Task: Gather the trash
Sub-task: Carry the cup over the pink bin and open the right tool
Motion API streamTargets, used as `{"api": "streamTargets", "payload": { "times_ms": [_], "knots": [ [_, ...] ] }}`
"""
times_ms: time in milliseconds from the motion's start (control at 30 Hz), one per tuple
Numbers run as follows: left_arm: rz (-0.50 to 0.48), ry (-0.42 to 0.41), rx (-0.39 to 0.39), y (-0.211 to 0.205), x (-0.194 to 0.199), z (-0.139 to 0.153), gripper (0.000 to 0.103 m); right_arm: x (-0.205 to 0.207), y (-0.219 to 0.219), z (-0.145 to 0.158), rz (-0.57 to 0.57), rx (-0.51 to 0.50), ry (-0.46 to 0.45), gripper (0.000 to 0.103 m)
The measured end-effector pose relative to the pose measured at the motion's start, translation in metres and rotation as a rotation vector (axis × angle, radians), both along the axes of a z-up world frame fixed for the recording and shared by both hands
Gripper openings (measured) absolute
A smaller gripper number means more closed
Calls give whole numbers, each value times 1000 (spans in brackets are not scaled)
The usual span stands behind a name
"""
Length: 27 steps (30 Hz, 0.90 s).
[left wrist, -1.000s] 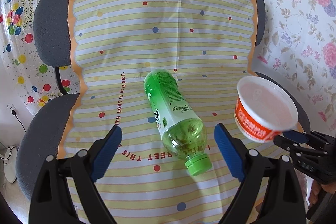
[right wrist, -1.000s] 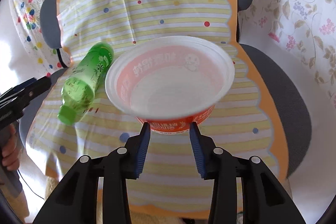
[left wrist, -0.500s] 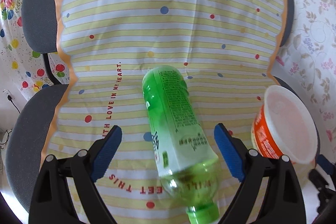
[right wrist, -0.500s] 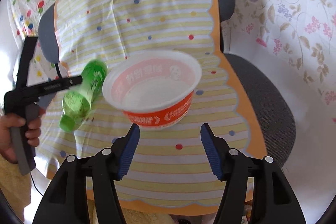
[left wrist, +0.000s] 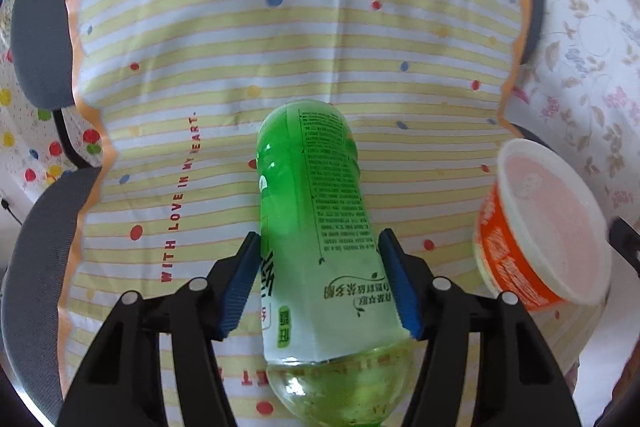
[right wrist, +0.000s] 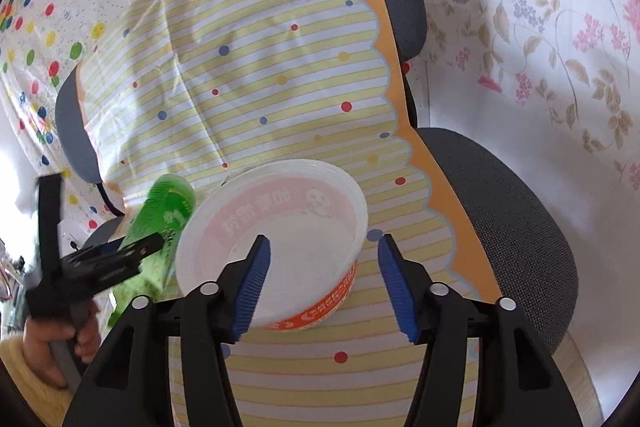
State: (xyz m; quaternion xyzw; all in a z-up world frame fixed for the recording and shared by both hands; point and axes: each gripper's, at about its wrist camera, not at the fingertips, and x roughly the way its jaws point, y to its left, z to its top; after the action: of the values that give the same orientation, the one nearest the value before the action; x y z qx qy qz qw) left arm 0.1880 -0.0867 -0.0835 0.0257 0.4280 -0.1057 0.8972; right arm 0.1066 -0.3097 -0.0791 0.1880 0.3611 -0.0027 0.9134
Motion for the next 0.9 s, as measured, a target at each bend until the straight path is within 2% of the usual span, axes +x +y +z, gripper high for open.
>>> {"api": "streamTargets", "payload": {
  "times_ms": [133,200,267,300,400,633,767,900],
  "knots": [
    [-45,-64,-26,4,-36,20,59,6,-4,-5,-28,5,12,56],
    [-53,-86,-44,9,-53,30,59,11,-7,-9,-50,7,23,46],
    [-57,-90,-63,13,-66,35,59,15,-9,-13,-68,20,39,30],
    [-59,-87,-67,12,-67,37,59,17,-10,-16,-70,28,48,19],
    [-60,-85,-78,15,-81,40,59,10,-8,-15,-86,40,43,8],
    [-79,-143,-116,19,-118,56,59,-39,7,22,-36,19,-41,5],
    [-137,-191,-155,8,-145,64,59,-83,6,34,-33,14,-57,5],
    [-218,-213,-156,-15,-176,60,59,-129,-4,33,-79,1,-53,6]
  ]
}}
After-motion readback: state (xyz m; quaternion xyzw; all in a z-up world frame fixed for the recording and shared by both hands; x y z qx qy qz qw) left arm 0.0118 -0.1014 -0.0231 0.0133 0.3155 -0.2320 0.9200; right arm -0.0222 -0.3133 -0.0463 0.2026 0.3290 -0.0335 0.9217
